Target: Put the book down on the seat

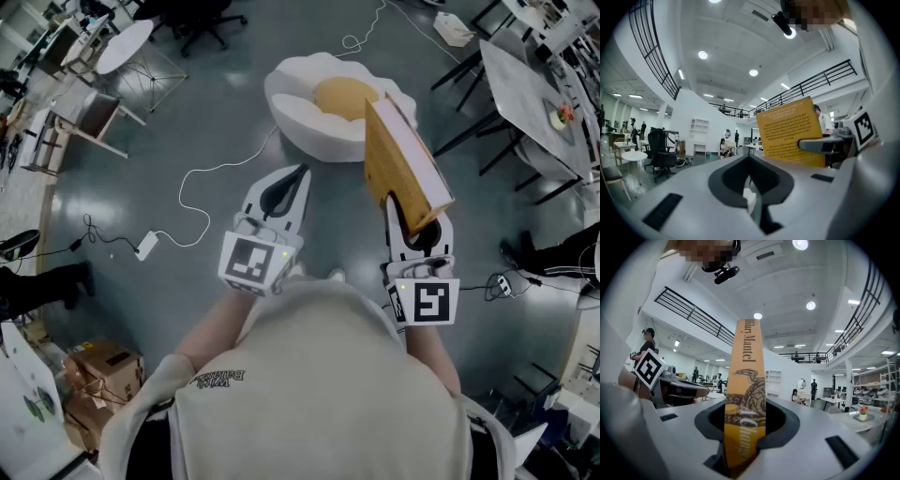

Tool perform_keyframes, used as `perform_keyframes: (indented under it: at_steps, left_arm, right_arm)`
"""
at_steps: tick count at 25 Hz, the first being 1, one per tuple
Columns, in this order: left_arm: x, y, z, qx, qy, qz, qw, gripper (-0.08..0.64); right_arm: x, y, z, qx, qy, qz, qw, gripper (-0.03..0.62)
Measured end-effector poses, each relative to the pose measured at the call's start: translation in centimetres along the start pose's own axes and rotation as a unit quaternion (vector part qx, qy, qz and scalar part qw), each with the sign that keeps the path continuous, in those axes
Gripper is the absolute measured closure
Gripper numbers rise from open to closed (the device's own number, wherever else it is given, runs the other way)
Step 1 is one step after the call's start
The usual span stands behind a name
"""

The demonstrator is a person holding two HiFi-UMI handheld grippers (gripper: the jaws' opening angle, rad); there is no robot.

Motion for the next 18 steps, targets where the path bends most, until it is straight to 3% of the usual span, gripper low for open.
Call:
perform_keyframes:
  at_steps: [13,18]
  left_arm:
    - [-0.3,0.1,-1.2,0.005,-0.008,0.002,1.0000,0.549]
    - [-0.5,0.0,-1.7,-0.002,0.005,0.022,0.9997,0.549]
  right_arm:
    - [0.4,0.9,-0.9,0.002,-0.023,0.000,1.000,0.445]
    - [0.7,1.1,-1.1,-0.004,-0.026,0.001,1.000,0.445]
Point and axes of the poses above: the fingertips, and each gripper's own axes: y backward along the fingers, z to its left, x out of its underside, the point moved 3 cm from there along y, backward along the fingers, and after that the axes turned 5 degrees about z, right-handed, at the moved point
